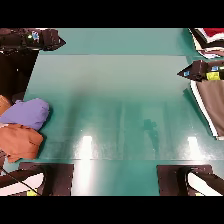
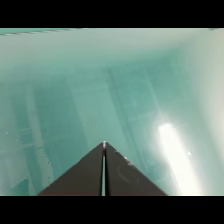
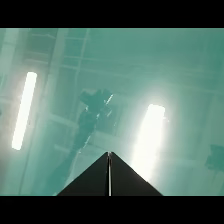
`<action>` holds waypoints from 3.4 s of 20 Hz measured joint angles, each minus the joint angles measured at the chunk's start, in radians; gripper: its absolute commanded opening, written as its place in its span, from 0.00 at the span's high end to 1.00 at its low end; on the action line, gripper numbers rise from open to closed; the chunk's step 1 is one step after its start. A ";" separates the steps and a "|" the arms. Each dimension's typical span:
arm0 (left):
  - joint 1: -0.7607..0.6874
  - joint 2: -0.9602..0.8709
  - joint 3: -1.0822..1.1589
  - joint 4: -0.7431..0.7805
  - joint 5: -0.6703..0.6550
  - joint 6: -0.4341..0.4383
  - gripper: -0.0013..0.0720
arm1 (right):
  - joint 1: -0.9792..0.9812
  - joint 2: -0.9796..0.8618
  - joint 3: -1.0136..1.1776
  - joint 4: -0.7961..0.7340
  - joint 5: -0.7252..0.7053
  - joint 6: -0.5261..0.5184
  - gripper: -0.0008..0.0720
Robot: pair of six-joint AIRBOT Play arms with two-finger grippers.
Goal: Fold the shirts.
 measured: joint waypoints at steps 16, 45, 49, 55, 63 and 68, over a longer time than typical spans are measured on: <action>0.000 0.000 0.000 -0.002 0.000 0.000 0.95 | 0.000 0.000 0.000 0.001 0.035 0.000 0.97; 0.323 0.189 -0.737 0.626 -0.099 -0.124 0.95 | 0.001 -0.059 -0.002 0.004 0.014 0.000 0.97; 0.324 0.273 -0.627 0.614 -0.139 -0.130 0.95 | 0.001 -0.066 0.037 0.007 0.014 0.000 0.97; 0.252 0.435 -0.203 0.419 -0.196 -0.117 0.95 | 0.001 -0.068 0.214 0.010 0.003 0.000 0.97; -0.193 0.367 0.026 0.347 -0.178 -0.103 0.95 | 0.001 -0.066 0.370 0.010 -0.001 0.000 0.97; -0.492 0.116 0.041 0.336 -0.199 -0.085 0.40 | 0.001 -0.062 0.387 0.010 0.006 0.000 0.97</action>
